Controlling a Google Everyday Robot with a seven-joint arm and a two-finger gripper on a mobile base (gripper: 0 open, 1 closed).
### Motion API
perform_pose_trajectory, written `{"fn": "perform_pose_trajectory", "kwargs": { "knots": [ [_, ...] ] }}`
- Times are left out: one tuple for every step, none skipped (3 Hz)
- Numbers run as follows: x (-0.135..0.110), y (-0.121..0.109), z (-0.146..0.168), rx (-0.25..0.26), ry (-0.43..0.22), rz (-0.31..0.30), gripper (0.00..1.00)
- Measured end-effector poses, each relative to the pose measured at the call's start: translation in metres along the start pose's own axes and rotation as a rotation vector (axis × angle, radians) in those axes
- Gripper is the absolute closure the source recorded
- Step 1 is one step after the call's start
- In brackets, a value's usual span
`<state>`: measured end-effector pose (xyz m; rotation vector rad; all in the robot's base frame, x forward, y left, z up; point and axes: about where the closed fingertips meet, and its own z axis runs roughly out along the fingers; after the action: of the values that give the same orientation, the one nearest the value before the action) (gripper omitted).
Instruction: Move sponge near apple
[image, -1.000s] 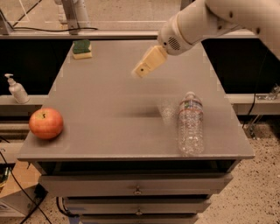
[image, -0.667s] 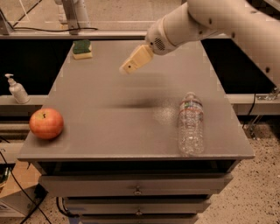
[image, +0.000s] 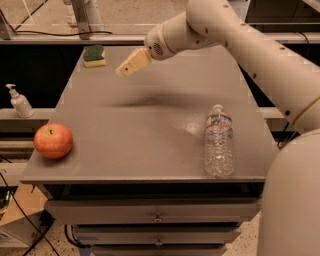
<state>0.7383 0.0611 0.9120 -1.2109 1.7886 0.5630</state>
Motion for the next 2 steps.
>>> {"fn": "perform_pose_trajectory", "kwargs": {
  "knots": [
    [-0.011,-0.012,0.034,-0.018,-0.033,-0.006,0.0],
    [-0.025,-0.018,0.061,-0.026,-0.087,0.023,0.0]
  ]
}}
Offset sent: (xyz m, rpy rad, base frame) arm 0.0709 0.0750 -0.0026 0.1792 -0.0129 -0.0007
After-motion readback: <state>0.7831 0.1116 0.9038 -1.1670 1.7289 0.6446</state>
